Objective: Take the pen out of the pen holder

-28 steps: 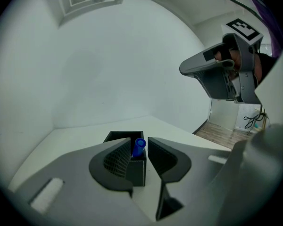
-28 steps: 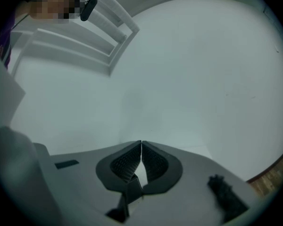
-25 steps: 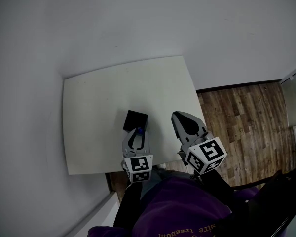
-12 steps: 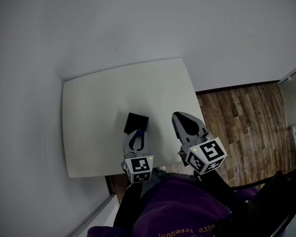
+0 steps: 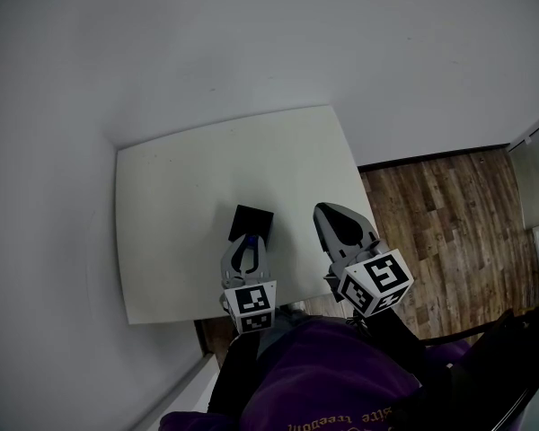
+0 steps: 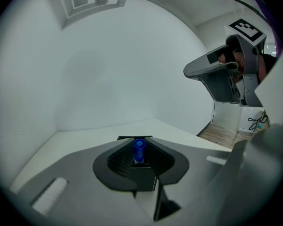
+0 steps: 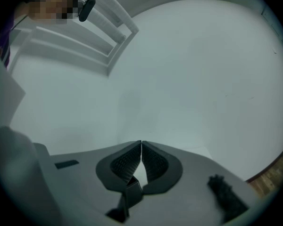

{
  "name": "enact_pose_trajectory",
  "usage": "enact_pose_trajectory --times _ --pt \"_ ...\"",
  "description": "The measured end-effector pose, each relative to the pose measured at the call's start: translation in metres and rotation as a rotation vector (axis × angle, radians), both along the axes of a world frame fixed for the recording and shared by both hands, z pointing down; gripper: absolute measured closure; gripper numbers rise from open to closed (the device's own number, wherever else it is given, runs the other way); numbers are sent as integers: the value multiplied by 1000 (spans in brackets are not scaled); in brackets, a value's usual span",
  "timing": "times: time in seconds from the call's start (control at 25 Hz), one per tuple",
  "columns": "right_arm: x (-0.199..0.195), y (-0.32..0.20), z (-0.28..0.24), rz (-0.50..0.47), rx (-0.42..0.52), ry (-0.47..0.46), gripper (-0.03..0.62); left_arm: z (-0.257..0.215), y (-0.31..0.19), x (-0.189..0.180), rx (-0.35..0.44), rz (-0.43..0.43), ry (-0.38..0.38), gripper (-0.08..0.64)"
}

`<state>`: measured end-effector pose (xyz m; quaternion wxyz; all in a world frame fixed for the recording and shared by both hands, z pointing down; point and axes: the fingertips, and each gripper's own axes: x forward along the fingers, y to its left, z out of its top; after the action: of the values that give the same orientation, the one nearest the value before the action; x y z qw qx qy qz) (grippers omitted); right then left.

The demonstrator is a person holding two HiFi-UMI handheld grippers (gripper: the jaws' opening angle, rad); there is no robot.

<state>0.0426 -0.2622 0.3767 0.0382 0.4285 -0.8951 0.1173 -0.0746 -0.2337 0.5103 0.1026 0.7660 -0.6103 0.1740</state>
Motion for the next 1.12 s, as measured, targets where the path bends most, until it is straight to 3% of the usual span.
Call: enact_pose_trajectory --times 0.64,1.12 --pt "-8 4 1 -1 -2 -10 580 -33 0 -17 48 -44 115 486" --pt "-16 0 0 -12 1 -15 580 -58 -4 -25 98 -47 155 486"
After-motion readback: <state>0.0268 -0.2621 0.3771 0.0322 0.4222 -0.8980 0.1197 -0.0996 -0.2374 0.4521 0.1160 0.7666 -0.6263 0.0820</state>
